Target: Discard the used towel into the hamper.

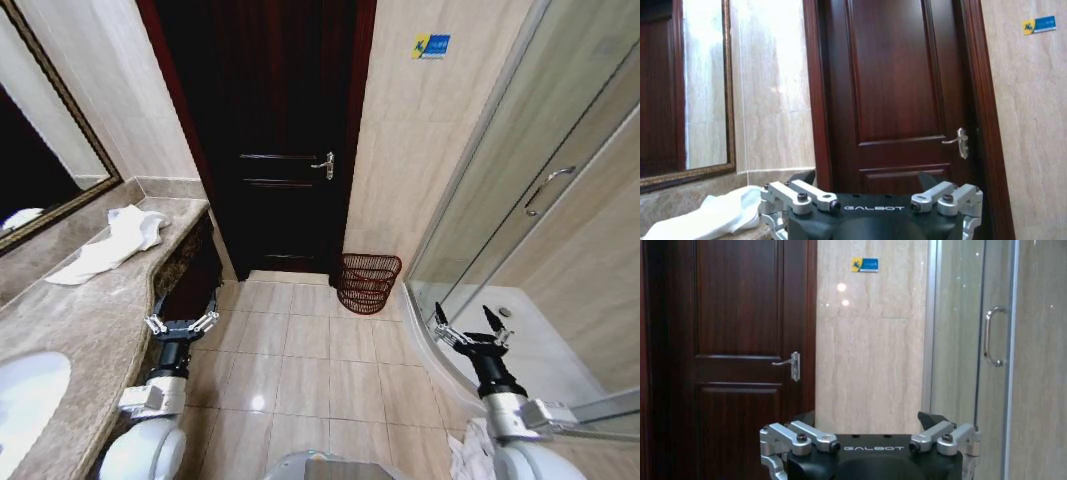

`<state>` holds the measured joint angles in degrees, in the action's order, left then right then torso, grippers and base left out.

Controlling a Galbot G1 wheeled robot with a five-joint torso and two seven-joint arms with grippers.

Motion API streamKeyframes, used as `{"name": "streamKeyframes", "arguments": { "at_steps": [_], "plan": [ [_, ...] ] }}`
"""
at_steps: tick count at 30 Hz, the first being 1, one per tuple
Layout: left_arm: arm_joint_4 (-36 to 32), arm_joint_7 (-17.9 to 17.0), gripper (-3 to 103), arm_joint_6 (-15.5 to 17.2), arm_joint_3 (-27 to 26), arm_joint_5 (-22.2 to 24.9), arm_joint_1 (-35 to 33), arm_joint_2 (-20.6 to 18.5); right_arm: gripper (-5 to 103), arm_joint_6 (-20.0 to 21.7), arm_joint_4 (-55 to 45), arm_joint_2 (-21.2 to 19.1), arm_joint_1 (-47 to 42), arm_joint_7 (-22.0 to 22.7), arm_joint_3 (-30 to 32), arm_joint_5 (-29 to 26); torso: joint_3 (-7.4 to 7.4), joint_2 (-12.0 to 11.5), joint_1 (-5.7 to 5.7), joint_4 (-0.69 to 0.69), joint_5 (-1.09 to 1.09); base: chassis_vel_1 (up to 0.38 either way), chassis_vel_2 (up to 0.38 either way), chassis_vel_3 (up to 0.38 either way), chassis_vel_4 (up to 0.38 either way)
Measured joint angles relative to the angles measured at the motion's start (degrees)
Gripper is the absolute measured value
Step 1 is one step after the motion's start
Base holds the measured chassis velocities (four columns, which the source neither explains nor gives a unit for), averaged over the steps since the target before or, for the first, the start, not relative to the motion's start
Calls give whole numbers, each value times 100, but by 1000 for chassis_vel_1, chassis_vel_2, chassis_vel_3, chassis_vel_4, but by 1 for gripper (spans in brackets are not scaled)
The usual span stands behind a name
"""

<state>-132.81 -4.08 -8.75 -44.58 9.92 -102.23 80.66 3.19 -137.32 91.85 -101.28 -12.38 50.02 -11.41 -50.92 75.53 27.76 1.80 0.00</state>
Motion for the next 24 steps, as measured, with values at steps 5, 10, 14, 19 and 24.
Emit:
{"name": "streamKeyframes", "arguments": {
  "at_steps": [5,10,14,19,24],
  "plan": [
    [-9,-9,100,6,-12,-3,3,-7,100,-109,11,-1,-6,-60,-28,2,0,0,0,0,-1,0,0,0,0],
    [-74,-9,100,8,-24,-9,-50,1,100,-216,38,12,-43,-69,-43,20,0,0,0,0,0,0,0,0,0],
    [-78,-8,100,6,-26,-19,-58,21,100,-227,29,6,-77,-84,-30,21,0,0,0,0,0,0,0,0,0],
    [-65,-1,100,-34,-30,-27,-68,33,100,-229,-27,3,-97,-86,-16,35,0,0,0,0,0,0,0,0,0],
    [-83,9,100,-48,-40,-28,-87,54,100,-224,-78,-4,-110,-82,-13,35,0,0,0,0,0,0,0,0,0]
  ]
}}
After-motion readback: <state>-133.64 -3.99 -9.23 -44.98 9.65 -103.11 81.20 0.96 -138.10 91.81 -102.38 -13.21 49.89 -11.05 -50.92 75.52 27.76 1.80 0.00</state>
